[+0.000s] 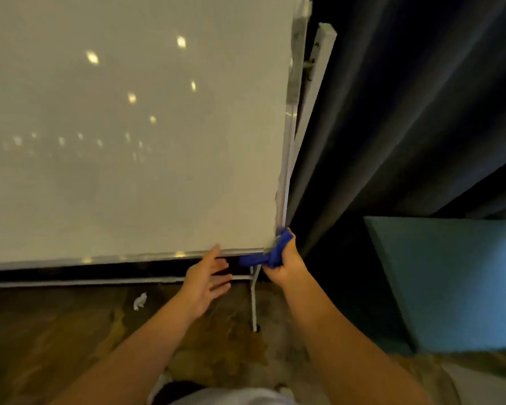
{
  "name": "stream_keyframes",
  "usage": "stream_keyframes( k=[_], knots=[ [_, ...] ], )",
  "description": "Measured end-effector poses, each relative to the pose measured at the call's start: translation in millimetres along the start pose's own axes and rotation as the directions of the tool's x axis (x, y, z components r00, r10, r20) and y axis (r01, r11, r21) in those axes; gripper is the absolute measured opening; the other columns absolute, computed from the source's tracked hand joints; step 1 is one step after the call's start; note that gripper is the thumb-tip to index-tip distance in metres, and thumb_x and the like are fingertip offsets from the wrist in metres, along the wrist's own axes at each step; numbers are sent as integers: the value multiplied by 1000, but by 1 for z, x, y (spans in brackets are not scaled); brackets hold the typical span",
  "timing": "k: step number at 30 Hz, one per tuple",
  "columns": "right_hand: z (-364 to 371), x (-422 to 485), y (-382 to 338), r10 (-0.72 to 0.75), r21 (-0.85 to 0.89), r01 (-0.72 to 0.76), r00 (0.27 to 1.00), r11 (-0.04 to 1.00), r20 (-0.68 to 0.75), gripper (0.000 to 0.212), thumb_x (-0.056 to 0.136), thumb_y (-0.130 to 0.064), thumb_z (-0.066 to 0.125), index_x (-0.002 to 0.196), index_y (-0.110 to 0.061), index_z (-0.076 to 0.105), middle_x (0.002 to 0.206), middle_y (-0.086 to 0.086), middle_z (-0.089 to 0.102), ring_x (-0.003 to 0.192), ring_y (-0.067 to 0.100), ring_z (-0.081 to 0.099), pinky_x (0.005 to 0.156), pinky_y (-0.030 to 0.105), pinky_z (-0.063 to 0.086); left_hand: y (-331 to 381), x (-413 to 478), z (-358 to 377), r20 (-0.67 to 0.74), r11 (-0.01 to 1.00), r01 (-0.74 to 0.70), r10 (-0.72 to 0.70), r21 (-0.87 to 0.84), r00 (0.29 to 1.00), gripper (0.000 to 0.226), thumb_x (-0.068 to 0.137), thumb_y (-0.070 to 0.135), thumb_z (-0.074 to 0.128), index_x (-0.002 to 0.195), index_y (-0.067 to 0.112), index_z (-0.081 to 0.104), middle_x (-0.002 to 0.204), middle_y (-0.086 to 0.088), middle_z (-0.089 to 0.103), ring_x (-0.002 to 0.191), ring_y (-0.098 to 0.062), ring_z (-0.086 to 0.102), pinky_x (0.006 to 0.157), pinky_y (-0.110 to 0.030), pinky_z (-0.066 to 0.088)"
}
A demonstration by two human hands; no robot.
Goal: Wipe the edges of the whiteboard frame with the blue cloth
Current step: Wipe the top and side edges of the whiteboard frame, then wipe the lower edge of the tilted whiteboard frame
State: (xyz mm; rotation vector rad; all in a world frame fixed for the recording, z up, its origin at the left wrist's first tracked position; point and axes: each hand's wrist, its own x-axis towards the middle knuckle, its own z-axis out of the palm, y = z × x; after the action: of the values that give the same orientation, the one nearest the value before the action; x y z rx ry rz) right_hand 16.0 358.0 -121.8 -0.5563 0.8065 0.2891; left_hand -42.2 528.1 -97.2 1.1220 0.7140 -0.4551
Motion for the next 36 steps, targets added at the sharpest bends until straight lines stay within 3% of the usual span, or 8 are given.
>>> stream_keyframes(
  k=[3,9,13,16,18,23,31,36],
  knots=[
    [-11,1,-21,58,-154,-55,998,987,12,38,98,-46,52,101,-11,66,80,11,74,76,30,70,60,44,62,-4,13,24,64,786,81,-52,-613,997,58,73,45,76,119,15,57,120,-14,61,111,-35,59,98,-50,47],
    [-30,-38,-39,-285,-721,188,958,667,-14,30,94,-39,64,112,-15,62,110,13,69,102,31,66,92,47,55,-14,19,52,-33,679,-54,44,-732,998,68,73,66,67,123,20,56,122,-11,61,110,-32,58,88,-47,51],
    [-41,-75,-58,-422,-662,716,542,-221,727,34,87,-25,73,118,-29,59,134,3,50,123,15,52,103,23,42,-22,30,62,-58,588,-97,86,-803,995,74,73,69,63,128,20,57,121,-11,64,110,-31,61,94,-47,50],
    [-16,-78,-62,28,-110,842,146,-529,989,33,89,-20,71,120,-24,60,142,9,44,132,19,45,110,25,37,-30,39,66,102,532,-10,179,-847,978,87,72,76,57,135,16,54,133,-14,60,123,-32,56,108,-47,41],
    [19,-63,-61,380,209,766,50,-608,924,39,86,-13,71,124,-15,63,144,19,47,134,35,46,105,40,46,-28,38,69,196,512,14,303,-859,933,92,78,79,44,139,11,49,141,-17,52,132,-32,48,111,-44,38],
    [53,-31,-39,880,798,444,426,-407,212,91,88,-56,55,158,-19,11,165,17,-7,150,41,-12,119,60,-2,-54,36,68,91,322,-16,316,-947,944,90,70,88,38,123,21,67,129,-10,64,118,-29,61,94,-48,51],
    [150,-9,20,894,970,121,377,210,-241,79,87,-80,16,156,-42,3,167,8,-8,148,46,-16,114,67,-9,-54,52,80,-206,-16,-207,221,-978,953,89,76,83,34,128,17,60,124,-13,67,111,-32,63,81,-43,54],
    [202,-13,111,925,993,18,362,118,-117,63,96,-68,19,154,-48,4,168,1,-6,149,44,-14,115,68,-8,-45,67,99,-411,-38,-409,96,-912,907,76,90,67,36,129,4,55,120,-15,65,107,-30,62,88,-41,50]
  ],
)
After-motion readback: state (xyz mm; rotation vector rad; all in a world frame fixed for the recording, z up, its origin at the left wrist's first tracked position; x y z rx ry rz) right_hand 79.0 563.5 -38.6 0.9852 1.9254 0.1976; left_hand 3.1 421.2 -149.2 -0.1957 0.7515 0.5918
